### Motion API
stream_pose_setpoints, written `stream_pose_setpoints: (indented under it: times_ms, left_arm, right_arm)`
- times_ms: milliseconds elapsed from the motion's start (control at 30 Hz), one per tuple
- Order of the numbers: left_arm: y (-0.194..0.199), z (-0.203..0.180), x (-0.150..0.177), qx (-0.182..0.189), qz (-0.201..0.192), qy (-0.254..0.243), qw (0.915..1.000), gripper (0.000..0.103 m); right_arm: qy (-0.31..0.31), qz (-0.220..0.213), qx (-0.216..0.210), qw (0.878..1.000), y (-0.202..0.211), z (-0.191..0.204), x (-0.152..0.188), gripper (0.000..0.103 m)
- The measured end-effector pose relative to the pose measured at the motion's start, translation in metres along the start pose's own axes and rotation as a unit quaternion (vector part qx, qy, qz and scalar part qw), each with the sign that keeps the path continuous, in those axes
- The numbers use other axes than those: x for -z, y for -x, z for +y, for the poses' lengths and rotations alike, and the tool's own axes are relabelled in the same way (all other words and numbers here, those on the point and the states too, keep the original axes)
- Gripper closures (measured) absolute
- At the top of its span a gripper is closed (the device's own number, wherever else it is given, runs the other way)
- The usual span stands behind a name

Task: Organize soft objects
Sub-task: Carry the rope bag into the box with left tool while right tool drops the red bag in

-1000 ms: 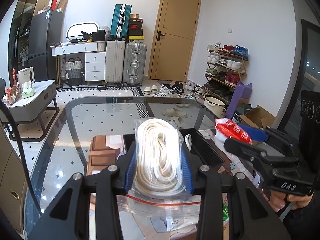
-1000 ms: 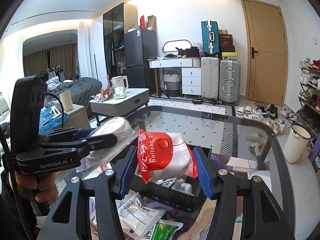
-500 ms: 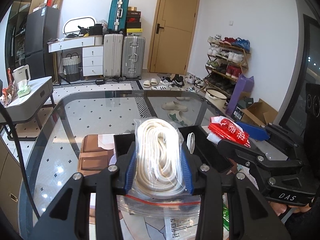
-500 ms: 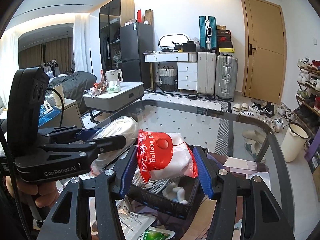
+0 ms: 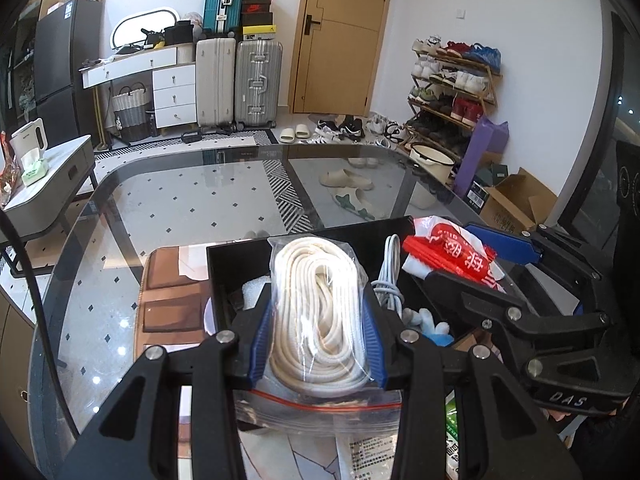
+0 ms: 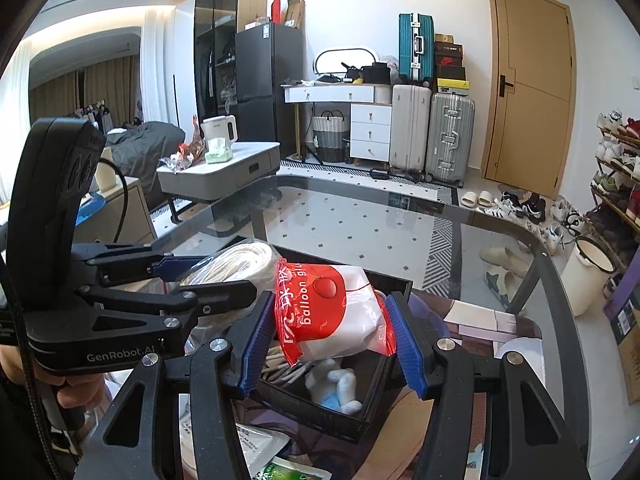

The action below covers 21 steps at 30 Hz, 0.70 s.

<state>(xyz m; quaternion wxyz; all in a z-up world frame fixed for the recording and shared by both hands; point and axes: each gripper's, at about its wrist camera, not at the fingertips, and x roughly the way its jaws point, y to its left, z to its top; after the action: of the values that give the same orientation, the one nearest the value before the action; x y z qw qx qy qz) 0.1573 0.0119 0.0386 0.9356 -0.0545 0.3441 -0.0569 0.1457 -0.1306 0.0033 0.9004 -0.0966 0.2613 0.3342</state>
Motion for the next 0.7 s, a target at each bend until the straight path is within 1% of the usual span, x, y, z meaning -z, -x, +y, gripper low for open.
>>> stream_pose_setpoints:
  times_ms: [167, 400, 700]
  left_arm:
    - [-0.013, -0.001, -0.004, 0.001, 0.020, -0.005, 0.9998, 0.064]
    - [-0.024, 0.000, -0.008, -0.003, 0.034, -0.011, 0.9994, 0.064]
    - [-0.032, 0.001, -0.007, -0.007, 0.039, -0.015, 0.9991, 0.063]
  right_arm:
    - [0.008, 0.012, 0.004, 1.000, -0.009, -0.002, 0.003, 0.046]
    - [0.009, 0.022, 0.007, 1.000, -0.018, -0.008, 0.005, 0.046]
    - [0.009, 0.030, 0.007, 0.999, -0.029, -0.010, 0.006, 0.046]
